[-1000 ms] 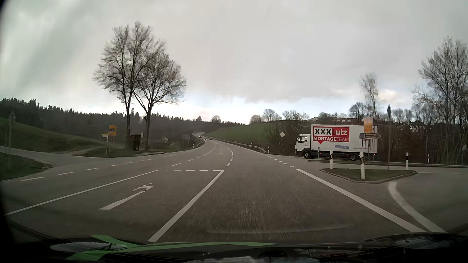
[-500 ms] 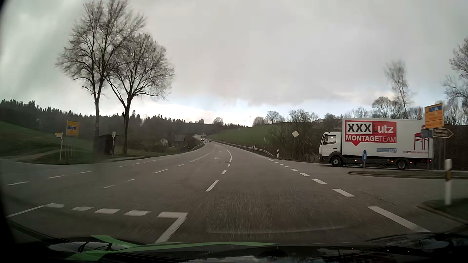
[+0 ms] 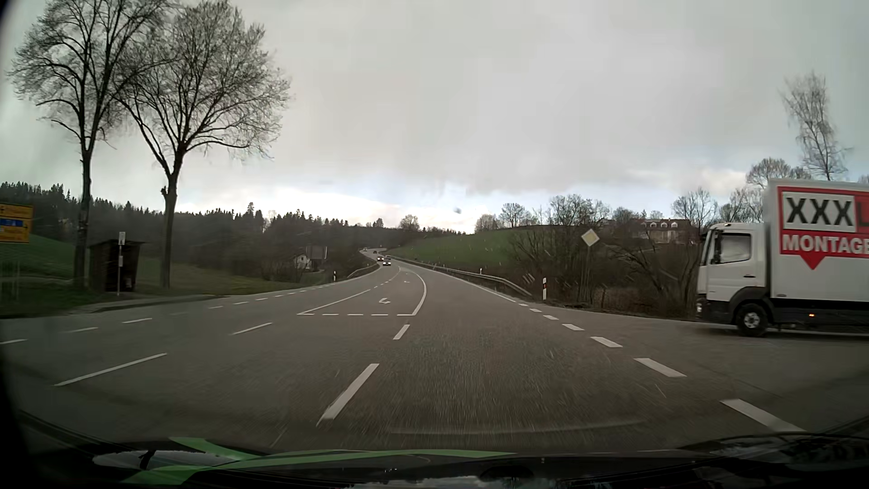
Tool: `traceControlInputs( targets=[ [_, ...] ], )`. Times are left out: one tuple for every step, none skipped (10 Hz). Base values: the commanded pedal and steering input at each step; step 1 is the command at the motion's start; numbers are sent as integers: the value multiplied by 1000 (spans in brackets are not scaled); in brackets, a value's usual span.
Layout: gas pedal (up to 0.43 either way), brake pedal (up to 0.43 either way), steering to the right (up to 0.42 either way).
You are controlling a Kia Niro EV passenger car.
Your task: Follow the waypoints while adhering to traffic rules and regulations
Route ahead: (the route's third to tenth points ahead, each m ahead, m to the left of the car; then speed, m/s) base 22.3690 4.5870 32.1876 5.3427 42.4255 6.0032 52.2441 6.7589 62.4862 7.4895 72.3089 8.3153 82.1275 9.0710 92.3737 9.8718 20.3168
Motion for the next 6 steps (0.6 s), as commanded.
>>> traceControlInputs(
  targets=[
    [118, 0, -7],
    [118, 0, -7],
    [118, 0, -8],
    [118, 0, -8],
    [118, 0, -9],
    [118, 0, -9]
  ],
)
